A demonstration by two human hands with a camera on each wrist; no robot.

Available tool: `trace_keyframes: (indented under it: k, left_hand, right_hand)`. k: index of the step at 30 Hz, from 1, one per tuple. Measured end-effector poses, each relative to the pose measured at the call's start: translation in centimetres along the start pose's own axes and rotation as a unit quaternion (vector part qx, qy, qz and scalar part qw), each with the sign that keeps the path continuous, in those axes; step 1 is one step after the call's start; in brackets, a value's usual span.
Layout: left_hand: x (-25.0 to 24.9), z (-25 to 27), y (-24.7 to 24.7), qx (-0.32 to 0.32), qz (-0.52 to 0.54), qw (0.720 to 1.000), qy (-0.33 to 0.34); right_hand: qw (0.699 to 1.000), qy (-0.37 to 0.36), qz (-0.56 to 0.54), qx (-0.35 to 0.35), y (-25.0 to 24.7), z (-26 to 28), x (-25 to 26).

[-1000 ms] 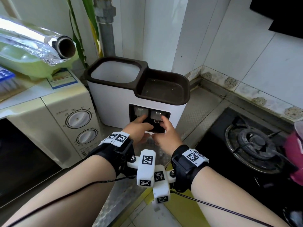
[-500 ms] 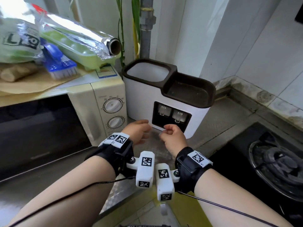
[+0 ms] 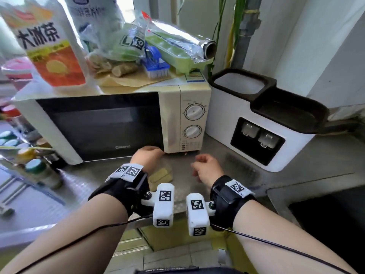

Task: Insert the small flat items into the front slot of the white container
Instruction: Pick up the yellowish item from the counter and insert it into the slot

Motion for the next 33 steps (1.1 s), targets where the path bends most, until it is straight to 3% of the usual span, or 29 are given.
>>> trace_keyframes:
  k: [3, 10, 21, 33]
  left_hand:
    - [1.8, 0.0, -1.9, -0.044, -0.008, 0.999, -0.030]
    - [4.9, 0.2, -1.1, -0.015, 0.054, 0.993, -0.103]
    - [4.8, 0.4, 4.5, 0.105, 0.083, 0.981, -0.140]
    - [2.3, 0.5, 9.1, 0.215, 0.047, 0.970, -0.100]
  right_hand:
    - [1.000, 0.009, 0.015, 0.024, 1.7, 0.2, -0.5]
    - [0.996, 0.052, 0.001, 0.071, 3.2, 1.2, -1.9]
    - [0.986, 0.088, 0.128, 0.069, 0.8, 1.3, -4.3]
    - [0.985, 0.078, 0.147, -0.047, -3.4, 0.9, -4.3]
Point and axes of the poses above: each hand's wrist, its own z-axis away from the middle knuckle, its own y-axis out of the palm, x = y × z, the point moved 4 cm from there along -z, towards the middle knuckle, and after that the axes turned 4 degrees about -y, right-handed, at the moved point
